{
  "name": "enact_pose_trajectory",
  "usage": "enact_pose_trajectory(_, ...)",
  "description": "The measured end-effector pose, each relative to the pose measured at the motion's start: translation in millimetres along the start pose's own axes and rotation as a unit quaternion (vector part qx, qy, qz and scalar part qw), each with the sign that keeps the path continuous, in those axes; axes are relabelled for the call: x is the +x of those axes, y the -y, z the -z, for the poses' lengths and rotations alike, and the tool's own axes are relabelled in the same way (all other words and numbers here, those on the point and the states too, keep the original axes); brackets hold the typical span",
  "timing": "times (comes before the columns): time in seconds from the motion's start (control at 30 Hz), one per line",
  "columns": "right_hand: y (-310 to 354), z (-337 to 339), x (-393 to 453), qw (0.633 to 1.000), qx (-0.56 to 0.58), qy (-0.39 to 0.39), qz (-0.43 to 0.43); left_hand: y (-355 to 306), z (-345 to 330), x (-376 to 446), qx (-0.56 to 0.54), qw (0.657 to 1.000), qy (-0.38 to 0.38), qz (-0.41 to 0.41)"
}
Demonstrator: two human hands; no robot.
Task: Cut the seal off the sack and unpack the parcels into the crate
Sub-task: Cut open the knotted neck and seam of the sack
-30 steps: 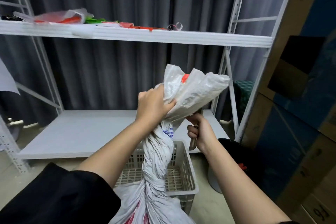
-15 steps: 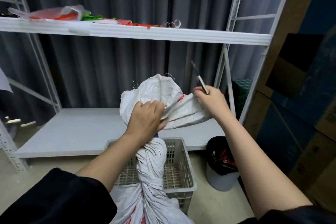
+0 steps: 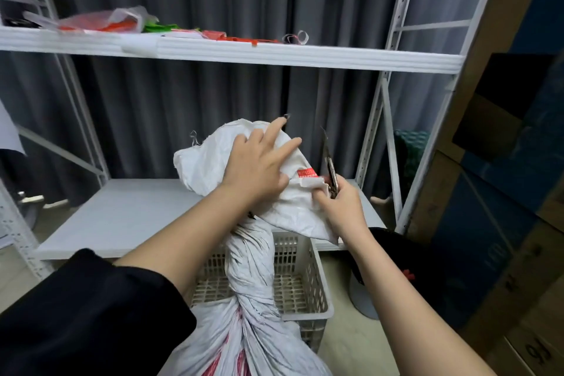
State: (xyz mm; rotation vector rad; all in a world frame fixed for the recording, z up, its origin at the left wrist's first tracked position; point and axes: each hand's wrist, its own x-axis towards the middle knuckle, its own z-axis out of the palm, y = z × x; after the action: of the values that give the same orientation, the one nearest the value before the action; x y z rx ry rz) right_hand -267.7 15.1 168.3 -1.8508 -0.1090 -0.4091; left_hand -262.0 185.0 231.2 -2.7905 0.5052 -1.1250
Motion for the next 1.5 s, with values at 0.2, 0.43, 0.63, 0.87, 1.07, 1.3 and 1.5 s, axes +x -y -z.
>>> enact_pose_trajectory(0.2,-6,-6,-7,0.981,-0.129,-0.084,0.119,-2,12,14,0.054,0.99,-0.041,-0.122)
enact_pose_trajectory(0.43,-12,-15,-22,0.982,-0.075,-0.161,0.061,-14,-2,-13,-0.096,0.976,0.033,-0.194)
enact_pose_trajectory(0.63,-16,-19,-29,0.984,-0.062,-0.159,0.044,-17,-8,-15,-0.275,0.906,0.264,0.185)
enact_pose_trajectory(0.87,-21,-21,-39,0.982,-0.075,-0.055,0.164,-12,-18,-15,-0.514,0.753,0.292,0.289)
enact_pose_trajectory(1.07,-25,-19,-48,0.991,0.104,0.058,0.064,0,-16,-13,-0.463,0.796,0.346,0.178)
enact_pose_trajectory(1.3,-30,-3,-46,0.979,0.112,0.143,-0.095,0,-21,-28,-0.436,0.819,0.317,0.197)
enact_pose_trajectory(1.5,-32,-23,-48,0.995,-0.045,0.037,-0.085,-3,-27,-39,-0.465,0.788,0.339,0.219)
